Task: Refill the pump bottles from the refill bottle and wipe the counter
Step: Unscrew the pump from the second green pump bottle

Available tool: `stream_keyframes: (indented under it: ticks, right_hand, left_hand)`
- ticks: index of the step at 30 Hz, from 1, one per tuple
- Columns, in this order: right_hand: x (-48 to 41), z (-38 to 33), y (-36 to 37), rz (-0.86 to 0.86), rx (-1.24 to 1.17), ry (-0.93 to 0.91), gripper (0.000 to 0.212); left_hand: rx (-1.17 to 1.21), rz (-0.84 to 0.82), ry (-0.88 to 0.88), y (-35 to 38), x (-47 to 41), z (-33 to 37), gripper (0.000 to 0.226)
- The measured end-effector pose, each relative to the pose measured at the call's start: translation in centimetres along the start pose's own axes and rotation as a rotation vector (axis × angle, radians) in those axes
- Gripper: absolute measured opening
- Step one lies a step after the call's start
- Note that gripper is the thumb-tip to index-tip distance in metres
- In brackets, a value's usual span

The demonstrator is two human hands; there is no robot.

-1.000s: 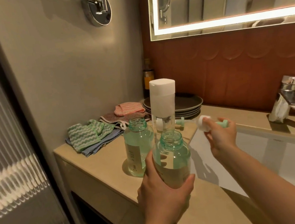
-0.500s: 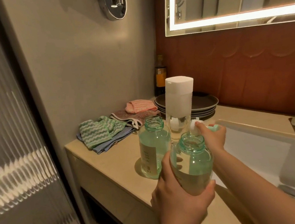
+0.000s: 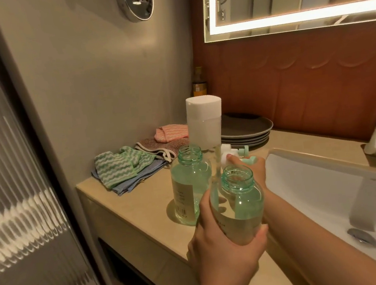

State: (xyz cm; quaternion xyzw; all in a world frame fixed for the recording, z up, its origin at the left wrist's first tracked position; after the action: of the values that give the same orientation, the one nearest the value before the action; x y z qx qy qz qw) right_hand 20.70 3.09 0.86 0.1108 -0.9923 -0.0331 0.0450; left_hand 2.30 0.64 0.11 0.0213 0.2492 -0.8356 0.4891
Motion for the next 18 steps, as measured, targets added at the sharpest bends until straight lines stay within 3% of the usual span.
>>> stream_keyframes:
  ticks: [5, 10, 14, 18]
  right_hand:
    - [0.0, 0.9, 1.4, -0.113, 0.069, -0.017, 0.069]
    - [-1.3, 1.7, 1.8, -0.263, 0.025, 0.06, 0.094]
    - [-0.5, 0.1, 0.7, -0.245, 0.09, 0.005, 0.056]
    - [-1.3, 0.0, -0.1, -0.21, 0.138, -0.082, 0.042]
  left_hand:
    - [0.001, 0.012, -0.011, -0.1, 0.0, -0.1, 0.093]
    - [-0.015, 0.031, -0.014, 0.0, -0.1, -0.1, 0.095]
    - [0.002, 0.056, -0.013, 0.0, -0.1, -0.1, 0.097]
    - [0.024, 0.095, -0.011, 0.1, 0.0, 0.0, 0.099]
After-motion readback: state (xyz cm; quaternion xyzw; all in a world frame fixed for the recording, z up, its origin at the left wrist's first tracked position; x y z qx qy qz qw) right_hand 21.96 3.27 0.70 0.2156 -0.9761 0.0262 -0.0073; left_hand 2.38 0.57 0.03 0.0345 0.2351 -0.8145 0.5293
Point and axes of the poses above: each hand's wrist, its own x-axis away from the middle knuckle, its own y-axis out of the palm, z = x × y, the point moved 3 cm from there along -x, towards the middle knuckle, and after that the axes turned 3 degrees about z, right-handed, at the moved point
